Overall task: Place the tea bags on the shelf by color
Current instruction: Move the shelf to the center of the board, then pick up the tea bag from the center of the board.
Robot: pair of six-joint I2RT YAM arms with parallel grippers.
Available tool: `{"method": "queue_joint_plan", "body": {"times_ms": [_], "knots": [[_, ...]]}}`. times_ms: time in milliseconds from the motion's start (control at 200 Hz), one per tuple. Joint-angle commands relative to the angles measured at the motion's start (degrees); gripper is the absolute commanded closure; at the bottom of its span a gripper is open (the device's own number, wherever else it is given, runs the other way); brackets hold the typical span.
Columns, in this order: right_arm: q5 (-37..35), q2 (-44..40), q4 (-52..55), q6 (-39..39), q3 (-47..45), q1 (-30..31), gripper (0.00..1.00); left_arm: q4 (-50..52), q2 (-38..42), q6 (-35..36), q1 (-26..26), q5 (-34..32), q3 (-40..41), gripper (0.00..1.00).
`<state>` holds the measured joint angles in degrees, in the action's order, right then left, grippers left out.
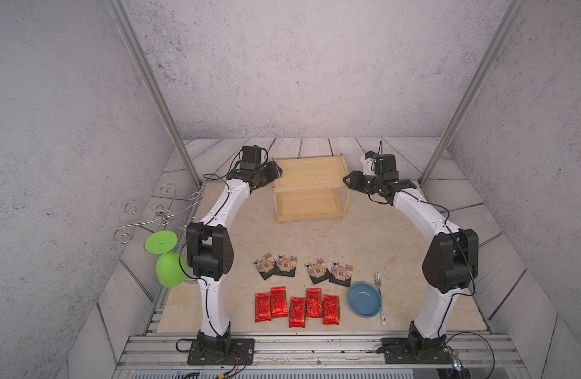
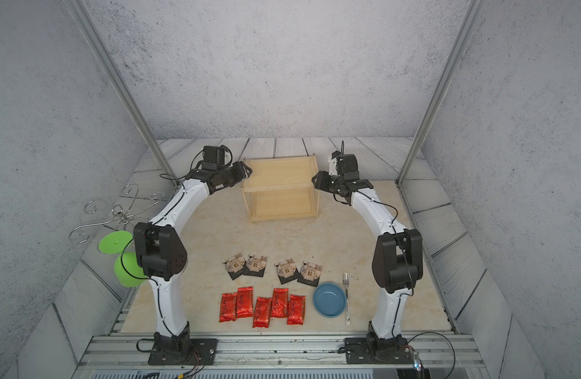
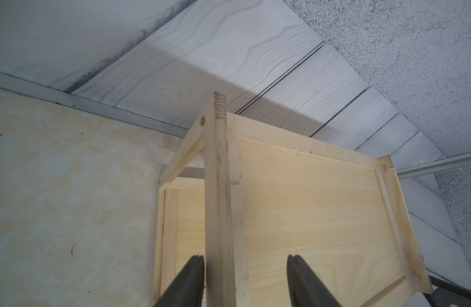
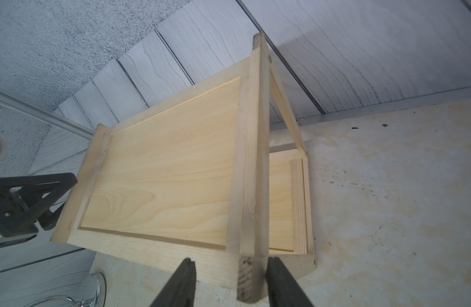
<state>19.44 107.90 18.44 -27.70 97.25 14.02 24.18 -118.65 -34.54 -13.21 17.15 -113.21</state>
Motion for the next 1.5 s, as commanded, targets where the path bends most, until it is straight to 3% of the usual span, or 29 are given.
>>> {"method": "queue_joint_plan", "body": {"times_ms": [0,160,360,540,736,886,971,1051,1181,1496], "knots": [[-2.0,0.5,3.8,2.5,2.0,0.7,0.52,1.1,1.0,1.6,0.7,-1.8,0.4,0.37],[-4.6,-1.5,8.2,5.5,4.4,0.1,0.47,2.3,4.8,3.4,1.1,-4.3,1.4,0.25],[-8.9,-8.4,12.5,8.5,2.3,-0.1,0.43,1.4,14.2,3.6,1.1,-5.8,8.4,0.23],[-8.1,-18.6,11.7,8.1,-10.3,0.4,0.43,1.7,25.3,1.5,0.8,-6.5,20.5,0.26],[-7.6,-29.2,8.9,9.4,-27.9,7.0,0.45,2.8,37.1,0.4,-1.1,-1.5,37.0,0.31],[-2.9,-30.6,3.8,8.7,-38.5,14.9,0.47,1.9,42.9,-1.4,-8.4,1.0,49.9,0.36],[0.1,-28.0,2.3,8.1,-41.2,16.9,0.47,-0.8,43.4,-1.3,-13.2,2.2,56.3,0.36],[3.1,-24.9,1.4,8.1,-42.1,17.4,0.49,-5.1,42.6,-1.9,-14.9,7.2,60.5,0.4],[7.2,-21.8,-4.3,7.3,-44.7,17.7,0.55,-6.1,38.5,0.3,-17.7,10.6,60.0,0.43],[9.0,-15.0,-11.1,5.4,-46.9,17.6,0.76,-9.7,26.7,0.1,-19.2,15.7,59.7,0.5]]}}
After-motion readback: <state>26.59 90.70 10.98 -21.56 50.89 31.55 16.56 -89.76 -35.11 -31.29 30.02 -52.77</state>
